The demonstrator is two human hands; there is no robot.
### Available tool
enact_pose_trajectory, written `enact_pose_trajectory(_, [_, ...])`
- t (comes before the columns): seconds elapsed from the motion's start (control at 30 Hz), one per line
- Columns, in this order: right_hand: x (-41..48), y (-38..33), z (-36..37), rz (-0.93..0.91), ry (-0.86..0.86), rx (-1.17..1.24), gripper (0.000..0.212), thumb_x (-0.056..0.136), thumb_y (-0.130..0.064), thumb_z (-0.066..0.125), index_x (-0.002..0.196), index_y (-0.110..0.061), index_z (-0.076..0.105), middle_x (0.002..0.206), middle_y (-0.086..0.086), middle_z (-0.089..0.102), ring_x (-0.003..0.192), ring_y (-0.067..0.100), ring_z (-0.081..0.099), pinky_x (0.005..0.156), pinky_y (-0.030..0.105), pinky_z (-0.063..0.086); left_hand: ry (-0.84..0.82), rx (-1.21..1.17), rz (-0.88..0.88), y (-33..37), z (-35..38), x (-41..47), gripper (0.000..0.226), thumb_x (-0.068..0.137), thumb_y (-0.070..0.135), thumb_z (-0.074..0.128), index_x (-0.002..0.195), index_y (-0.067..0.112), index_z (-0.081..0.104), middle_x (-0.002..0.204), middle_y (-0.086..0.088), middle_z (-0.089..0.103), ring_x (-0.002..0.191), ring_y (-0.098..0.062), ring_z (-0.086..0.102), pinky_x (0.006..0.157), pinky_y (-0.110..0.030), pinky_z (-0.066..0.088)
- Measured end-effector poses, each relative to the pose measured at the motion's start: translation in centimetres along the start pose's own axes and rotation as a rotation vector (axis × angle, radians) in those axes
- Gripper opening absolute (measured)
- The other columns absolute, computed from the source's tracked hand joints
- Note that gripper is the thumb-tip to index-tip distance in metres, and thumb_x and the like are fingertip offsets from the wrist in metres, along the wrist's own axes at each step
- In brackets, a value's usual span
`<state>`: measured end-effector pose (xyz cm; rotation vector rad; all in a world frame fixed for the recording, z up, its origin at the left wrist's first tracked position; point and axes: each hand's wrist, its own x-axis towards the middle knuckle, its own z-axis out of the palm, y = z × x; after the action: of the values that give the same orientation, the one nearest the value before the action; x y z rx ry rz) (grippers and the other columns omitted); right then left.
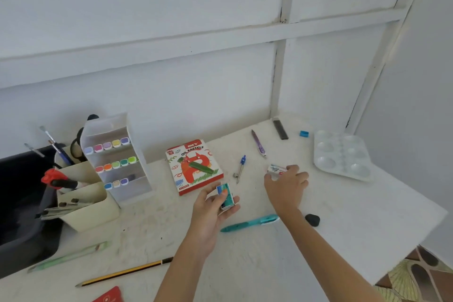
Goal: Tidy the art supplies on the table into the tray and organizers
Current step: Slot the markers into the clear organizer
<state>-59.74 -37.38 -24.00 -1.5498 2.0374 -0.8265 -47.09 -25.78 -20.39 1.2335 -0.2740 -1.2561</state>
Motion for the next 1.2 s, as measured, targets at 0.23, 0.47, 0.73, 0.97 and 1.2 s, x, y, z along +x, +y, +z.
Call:
enact_pose_trajectory(0.23, [3.0, -1.1, 1.7, 0.03, -0.018, -0.266, 0.065, 0.082, -0.054, 0.059, 0.122, -0.011, 0.03, 0.124, 0.012, 0.037, 0.11, 0.024, 0.04, 0.09, 0.033, 0.04, 0.146, 0.081, -0.012, 0.1, 0.4, 2.5, 0.033, 0.086, 0.01, 0.063, 0.117, 0.019, 0.055, 0.107, -0.009, 0.061, 0.099, -0.026, 0.065, 0.067, -0.031, 0.057])
enact_pose_trajectory(0.47, [0.8, -2.1, 2.3, -0.179, -0.05, 0.025, 0.058, 0.08, -0.037, 0.069, 0.124, -0.017, 0.038, 0.122, 0.006, 0.04, 0.109, 0.02, 0.041, 0.085, 0.029, 0.046, 0.115, 0.128, 0.094, 1.0, -2.4, 2.9, 0.056, 0.074, 0.012, 0.077, 0.121, 0.022, 0.05, 0.117, 0.0, 0.056, 0.106, -0.019, 0.058, 0.09, -0.034, 0.051])
enact_pose_trajectory(0.73, [-6.5, -6.1, 5.2, -0.611, -0.467, 0.304, 0.052, 0.077, -0.033, 0.075, 0.119, -0.028, 0.044, 0.117, -0.013, 0.047, 0.108, 0.007, 0.045, 0.085, 0.02, 0.044, 0.364, 0.267, 0.285, 3.1, -7.7, 0.6, 0.052, 0.074, 0.026, 0.076, 0.121, 0.025, 0.053, 0.105, 0.005, 0.062, 0.095, -0.016, 0.06, 0.065, -0.019, 0.048])
enact_pose_trajectory(0.97, [-11.7, -9.1, 8.2, -0.749, -0.795, 0.321, 0.044, 0.077, -0.028, 0.076, 0.107, -0.038, 0.046, 0.107, -0.022, 0.048, 0.096, 0.003, 0.052, 0.068, 0.01, 0.05, 0.447, 0.37, 0.431, 4.5, -13.8, -2.7, 0.05, 0.074, 0.024, 0.077, 0.12, 0.019, 0.058, 0.091, 0.013, 0.066, 0.087, -0.003, 0.061, 0.058, -0.009, 0.046])
enact_pose_trajectory(1.2, [-15.0, -12.2, 12.2, -0.842, -0.791, 0.36, 0.033, 0.079, -0.02, 0.074, 0.106, -0.026, 0.056, 0.114, -0.006, 0.054, 0.098, 0.004, 0.051, 0.073, 0.006, 0.044, 0.495, 0.384, 0.432, 4.5, -17.8, -4.8, 0.059, 0.076, 0.022, 0.075, 0.129, 0.017, 0.052, 0.094, 0.013, 0.063, 0.086, -0.002, 0.06, 0.056, -0.007, 0.046])
